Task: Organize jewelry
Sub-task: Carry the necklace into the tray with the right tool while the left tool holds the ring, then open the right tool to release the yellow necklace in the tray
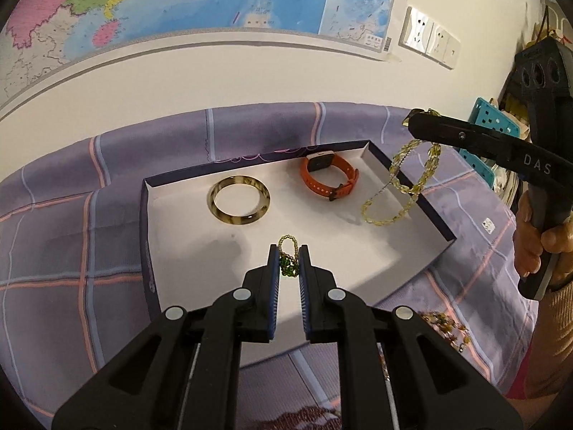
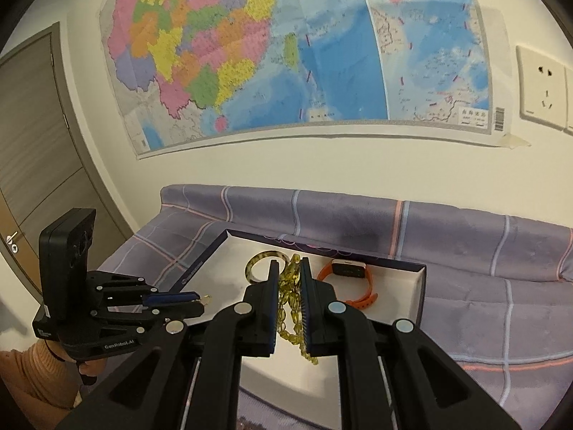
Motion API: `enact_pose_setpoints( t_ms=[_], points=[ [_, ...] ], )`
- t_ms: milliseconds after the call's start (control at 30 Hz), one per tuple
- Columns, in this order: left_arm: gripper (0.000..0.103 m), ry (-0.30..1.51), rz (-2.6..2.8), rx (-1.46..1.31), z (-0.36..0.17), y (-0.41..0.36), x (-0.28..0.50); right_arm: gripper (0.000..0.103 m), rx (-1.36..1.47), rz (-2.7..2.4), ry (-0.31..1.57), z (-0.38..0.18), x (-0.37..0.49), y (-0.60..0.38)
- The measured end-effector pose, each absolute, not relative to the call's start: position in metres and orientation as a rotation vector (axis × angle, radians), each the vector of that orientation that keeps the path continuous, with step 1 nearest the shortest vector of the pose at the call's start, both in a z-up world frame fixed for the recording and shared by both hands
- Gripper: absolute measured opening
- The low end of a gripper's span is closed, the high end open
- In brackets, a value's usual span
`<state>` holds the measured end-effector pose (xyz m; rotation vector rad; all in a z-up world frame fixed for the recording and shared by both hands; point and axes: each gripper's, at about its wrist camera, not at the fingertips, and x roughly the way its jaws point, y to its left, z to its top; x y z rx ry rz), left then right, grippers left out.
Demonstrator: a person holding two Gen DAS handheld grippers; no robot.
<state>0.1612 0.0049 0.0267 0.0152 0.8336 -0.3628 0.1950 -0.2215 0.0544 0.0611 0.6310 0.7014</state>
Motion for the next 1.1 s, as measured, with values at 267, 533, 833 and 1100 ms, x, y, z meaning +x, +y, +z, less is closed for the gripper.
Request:
enact_pose_setpoints(
  t_ms=[267, 533, 833, 1100],
  points=[
    [0.011, 0.873, -0.332, 0.011, 0.011, 0.005, 0.183, 0.009, 0.057, 0.7, 0.669, 0.04, 0.214, -0.213],
    [0.011, 0.914, -0.303, 0.027, -0.003, 0.003, 0.199, 0.009, 0.042, 0.679, 0.724, 0.018, 0.227, -0.214],
    [0.011, 0.954, -0.282, 0.029, -0.015, 0.003, 0.217, 0.009, -0.003, 0.65, 0.782, -0.002, 0.239, -0.209],
    [0.012, 0.967, -0.275, 0.021, -0.019, 0.001, 0.224, 0.016, -0.017, 0.616, 0.816, -0.013, 0.241, -0.207]
  ],
)
